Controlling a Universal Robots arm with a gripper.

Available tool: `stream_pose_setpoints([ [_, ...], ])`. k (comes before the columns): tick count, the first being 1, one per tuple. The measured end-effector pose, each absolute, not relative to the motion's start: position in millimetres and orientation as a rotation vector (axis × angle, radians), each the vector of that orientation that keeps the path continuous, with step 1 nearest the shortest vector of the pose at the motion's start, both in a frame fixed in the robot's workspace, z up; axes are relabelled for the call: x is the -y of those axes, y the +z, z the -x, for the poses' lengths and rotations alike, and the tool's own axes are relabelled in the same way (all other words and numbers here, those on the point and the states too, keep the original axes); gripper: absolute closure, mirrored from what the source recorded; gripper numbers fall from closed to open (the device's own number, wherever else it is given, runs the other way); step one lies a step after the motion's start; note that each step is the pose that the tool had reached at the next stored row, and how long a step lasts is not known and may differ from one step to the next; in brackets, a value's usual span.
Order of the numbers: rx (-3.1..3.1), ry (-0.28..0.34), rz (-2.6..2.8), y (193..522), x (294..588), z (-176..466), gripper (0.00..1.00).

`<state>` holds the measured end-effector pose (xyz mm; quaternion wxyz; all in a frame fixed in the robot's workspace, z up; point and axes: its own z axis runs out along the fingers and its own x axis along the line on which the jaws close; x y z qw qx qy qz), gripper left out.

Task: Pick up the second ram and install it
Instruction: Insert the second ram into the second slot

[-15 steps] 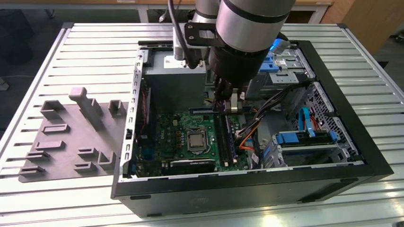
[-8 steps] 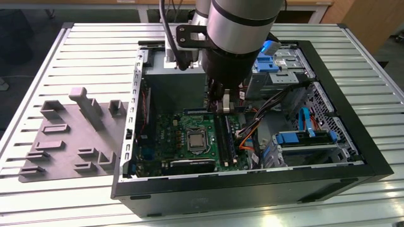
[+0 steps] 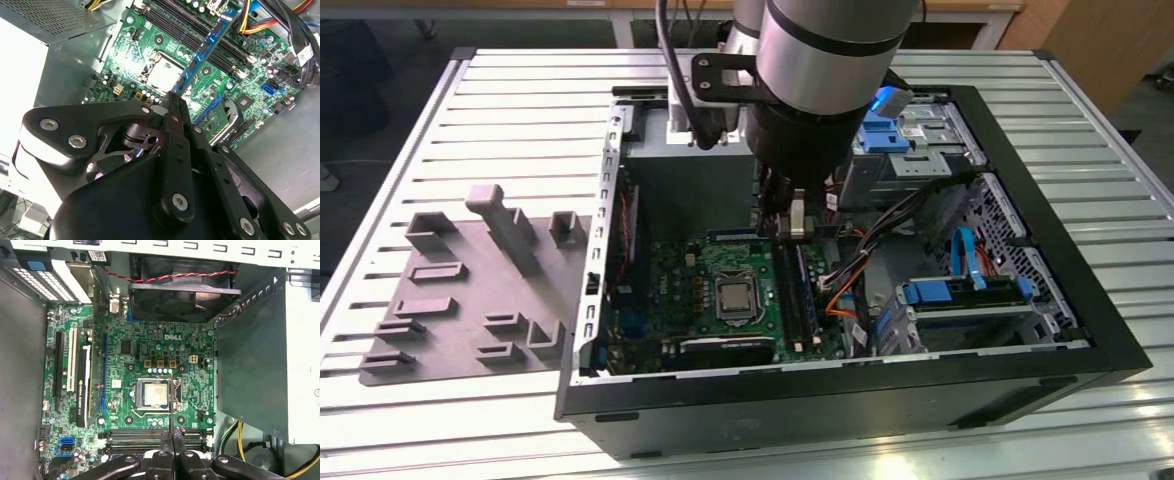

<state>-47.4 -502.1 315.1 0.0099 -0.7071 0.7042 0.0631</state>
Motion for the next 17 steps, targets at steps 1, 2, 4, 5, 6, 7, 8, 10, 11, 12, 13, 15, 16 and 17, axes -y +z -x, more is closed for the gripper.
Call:
stream_pose_setpoints([
  [1,-2.201,0.197,2.205,315.1,502.1,47.4,0.88],
  [2,-2.203,0.197,2.203,315.0,502.1,47.4,0.88],
  [4,-2.207,0.197,2.198,314.9,502.1,47.4,0.88],
  [5,-2.209,0.197,2.196,314.9,502.1,47.4,0.88],
  [6,-2.212,0.197,2.193,315.0,502.1,47.4,0.88],
  [7,-2.214,0.197,2.191,314.9,502.1,47.4,0.88],
  [8,-2.216,0.196,2.188,314.9,502.1,47.4,0.88],
  [10,-2.222,0.196,2.182,314.9,502.1,47.4,0.88],
  [11,-2.224,0.196,2.18,314.8,502.1,47.4,0.88],
  [12,-2.226,0.196,2.178,314.8,502.1,47.4,0.88],
  [13,-2.228,0.196,2.175,314.8,502.1,47.4,0.88],
  [15,-2.232,0.196,2.171,314.8,502.1,47.4,0.88],
  [16,-2.235,0.196,2.168,314.7,502.1,47.4,0.88],
  [17,-2.237,0.196,2.165,314.7,502.1,47.4,0.88],
])
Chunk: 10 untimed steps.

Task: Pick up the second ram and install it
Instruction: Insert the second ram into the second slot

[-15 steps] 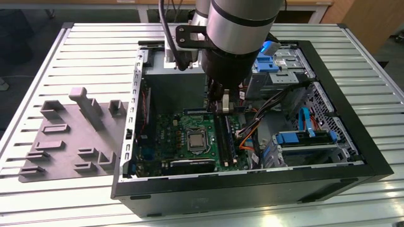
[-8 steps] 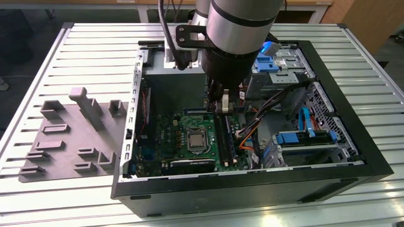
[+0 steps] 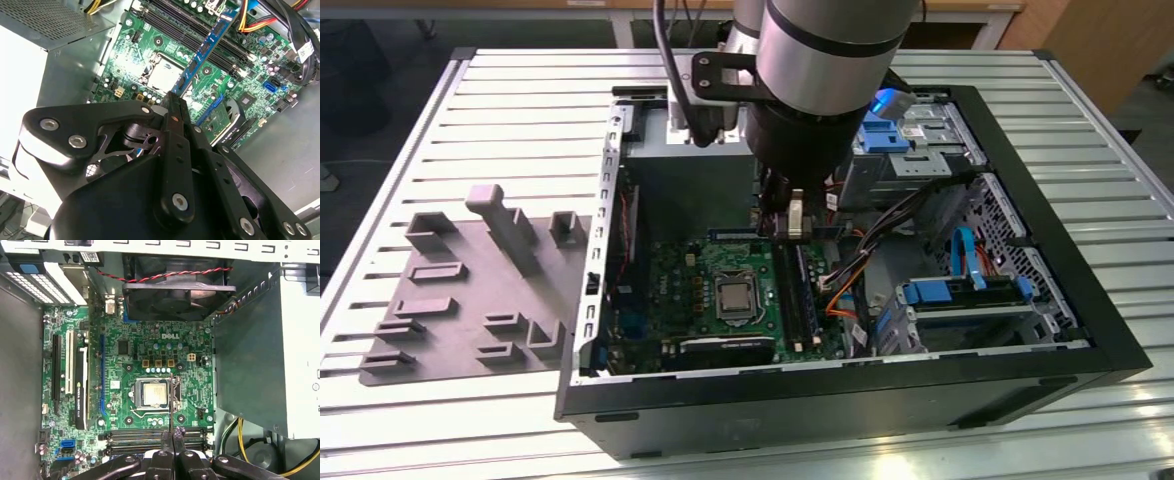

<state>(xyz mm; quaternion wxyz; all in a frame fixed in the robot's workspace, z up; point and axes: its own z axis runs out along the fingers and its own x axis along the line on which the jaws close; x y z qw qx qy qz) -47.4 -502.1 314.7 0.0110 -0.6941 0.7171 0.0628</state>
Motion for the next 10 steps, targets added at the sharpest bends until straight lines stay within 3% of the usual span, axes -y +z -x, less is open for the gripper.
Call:
stream_pose_setpoints([
  [10,-2.258,0.196,2.142,314.4,502.1,47.4,0.88],
])
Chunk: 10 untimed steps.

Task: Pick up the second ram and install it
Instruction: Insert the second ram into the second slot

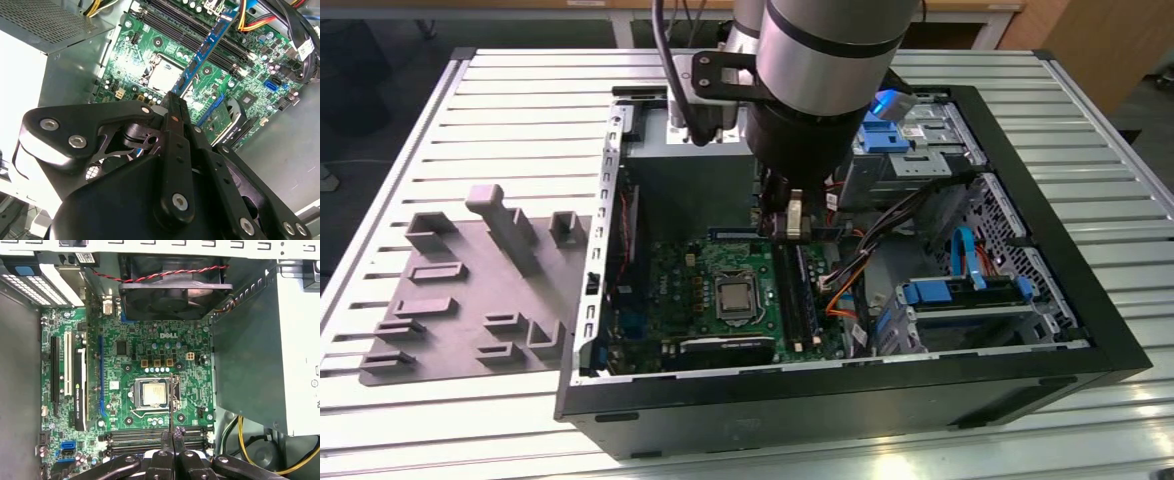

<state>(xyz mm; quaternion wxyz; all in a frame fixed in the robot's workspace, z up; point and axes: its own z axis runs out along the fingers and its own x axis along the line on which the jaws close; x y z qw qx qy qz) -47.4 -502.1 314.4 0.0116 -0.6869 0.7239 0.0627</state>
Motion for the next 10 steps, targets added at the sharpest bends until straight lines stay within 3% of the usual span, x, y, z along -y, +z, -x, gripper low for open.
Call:
stream_pose_setpoints([
  [10,-2.276,0.195,2.12,314.2,502.1,47.4,0.88],
])
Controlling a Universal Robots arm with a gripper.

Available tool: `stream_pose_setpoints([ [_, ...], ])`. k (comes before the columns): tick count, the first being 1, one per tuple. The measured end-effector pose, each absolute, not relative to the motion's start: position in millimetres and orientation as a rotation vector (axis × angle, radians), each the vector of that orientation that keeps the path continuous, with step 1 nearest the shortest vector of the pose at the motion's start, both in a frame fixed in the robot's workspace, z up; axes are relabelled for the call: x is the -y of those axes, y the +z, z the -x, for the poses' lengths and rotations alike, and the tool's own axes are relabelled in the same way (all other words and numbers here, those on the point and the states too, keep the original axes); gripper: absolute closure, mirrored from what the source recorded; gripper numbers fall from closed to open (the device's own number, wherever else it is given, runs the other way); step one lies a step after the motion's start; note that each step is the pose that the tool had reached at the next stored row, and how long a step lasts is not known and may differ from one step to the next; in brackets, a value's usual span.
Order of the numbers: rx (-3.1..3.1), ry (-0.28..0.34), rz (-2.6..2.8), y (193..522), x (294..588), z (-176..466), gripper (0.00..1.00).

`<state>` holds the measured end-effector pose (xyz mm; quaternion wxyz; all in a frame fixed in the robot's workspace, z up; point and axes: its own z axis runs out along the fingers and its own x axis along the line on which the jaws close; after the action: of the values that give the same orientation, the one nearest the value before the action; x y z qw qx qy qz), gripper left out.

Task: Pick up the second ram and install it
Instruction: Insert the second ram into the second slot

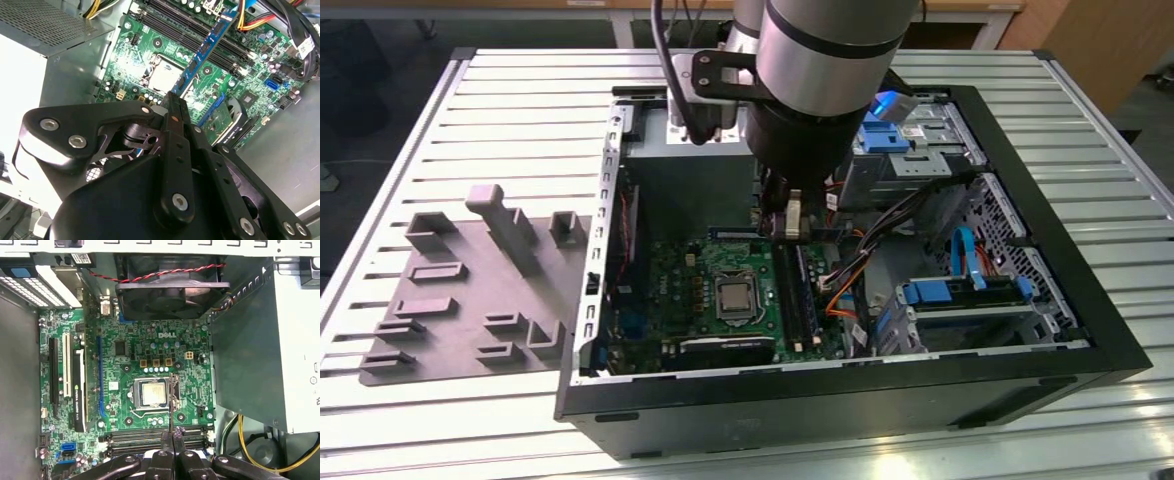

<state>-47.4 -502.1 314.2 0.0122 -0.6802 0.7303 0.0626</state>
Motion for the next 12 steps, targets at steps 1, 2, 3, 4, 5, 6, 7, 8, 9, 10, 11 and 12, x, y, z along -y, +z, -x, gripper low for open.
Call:
stream_pose_setpoints([
  [1,-2.279,0.195,2.118,314.1,502.1,47.4,0.88],
  [2,-2.281,0.195,2.115,314.1,502.1,47.4,0.88],
  [3,-2.283,0.195,2.113,314.1,502.1,47.4,0.88],
  [4,-2.285,0.195,2.111,314.0,502.1,47.4,0.88],
  [5,-2.287,0.195,2.108,314.0,502.1,47.4,0.88],
  [6,-2.289,0.195,2.106,314.0,502.1,47.4,0.88],
  [7,-2.291,0.195,2.103,314.0,502.1,47.4,0.88],
  [8,-2.293,0.195,2.101,314.0,502.1,47.4,0.88],
  [9,-2.295,0.195,2.099,313.9,502.1,47.4,0.88],
  [10,-2.297,0.195,2.096,313.9,502.1,47.4,0.88],
  [11,-2.299,0.195,2.094,313.9,502.1,47.4,0.88],
  [12,-2.3,0.195,2.092,313.9,502.1,47.4,0.88],
])
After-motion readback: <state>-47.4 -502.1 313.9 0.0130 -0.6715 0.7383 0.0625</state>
